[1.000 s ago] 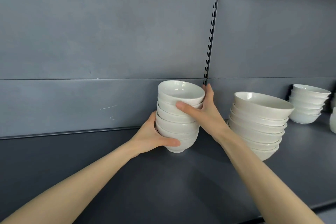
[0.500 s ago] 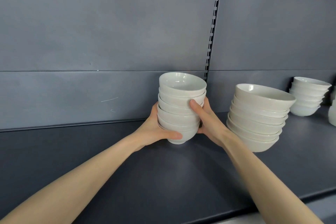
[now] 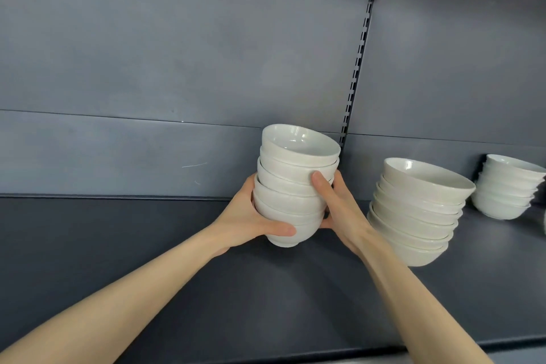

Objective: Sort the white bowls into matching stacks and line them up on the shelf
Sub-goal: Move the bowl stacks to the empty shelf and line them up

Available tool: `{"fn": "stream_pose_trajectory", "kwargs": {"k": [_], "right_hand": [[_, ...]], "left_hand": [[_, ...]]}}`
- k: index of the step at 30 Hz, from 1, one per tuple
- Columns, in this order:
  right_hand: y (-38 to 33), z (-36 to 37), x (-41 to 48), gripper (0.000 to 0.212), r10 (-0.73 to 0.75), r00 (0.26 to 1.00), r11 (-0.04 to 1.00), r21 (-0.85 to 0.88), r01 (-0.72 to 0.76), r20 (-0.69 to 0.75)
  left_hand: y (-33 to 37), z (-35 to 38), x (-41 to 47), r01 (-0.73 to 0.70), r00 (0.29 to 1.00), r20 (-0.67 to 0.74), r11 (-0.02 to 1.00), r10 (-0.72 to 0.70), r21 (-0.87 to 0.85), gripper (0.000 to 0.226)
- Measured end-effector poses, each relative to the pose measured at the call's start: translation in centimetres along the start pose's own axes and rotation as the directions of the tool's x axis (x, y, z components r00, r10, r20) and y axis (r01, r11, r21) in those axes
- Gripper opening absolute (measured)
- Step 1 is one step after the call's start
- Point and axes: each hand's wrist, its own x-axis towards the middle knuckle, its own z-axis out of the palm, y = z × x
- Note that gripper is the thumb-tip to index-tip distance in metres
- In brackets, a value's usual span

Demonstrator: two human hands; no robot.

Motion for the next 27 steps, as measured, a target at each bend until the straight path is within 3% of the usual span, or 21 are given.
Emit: {"fn": "stream_pose_trajectory", "kwargs": {"k": [14, 23, 27], "right_hand": [[-3.6, 5.0, -8.6, 0.083, -0.026, 0.946, 0.997, 0.083, 0.000, 0.324], [-6.3, 13.7, -12.1, 0.069, -0.058, 0.882, 0.994, 0.108, 0.008, 0.467], [-7.0, 18.7, -13.2, 0.074, -0.073, 0.867, 0.994, 0.106, 0.024, 0.493]], "left_hand": [[5.1, 0.1, -15.5, 0.013, 0.953, -0.302, 0.996, 0.014, 0.087, 0.080], [6.7, -5.1, -24.4, 0.049, 0.883, -0.470, 0.991, 0.015, 0.123, 0.084], [6.7, -8.9, -27.9, 0.056, 0.859, -0.511, 0.986, 0.032, 0.157, 0.084]]}}
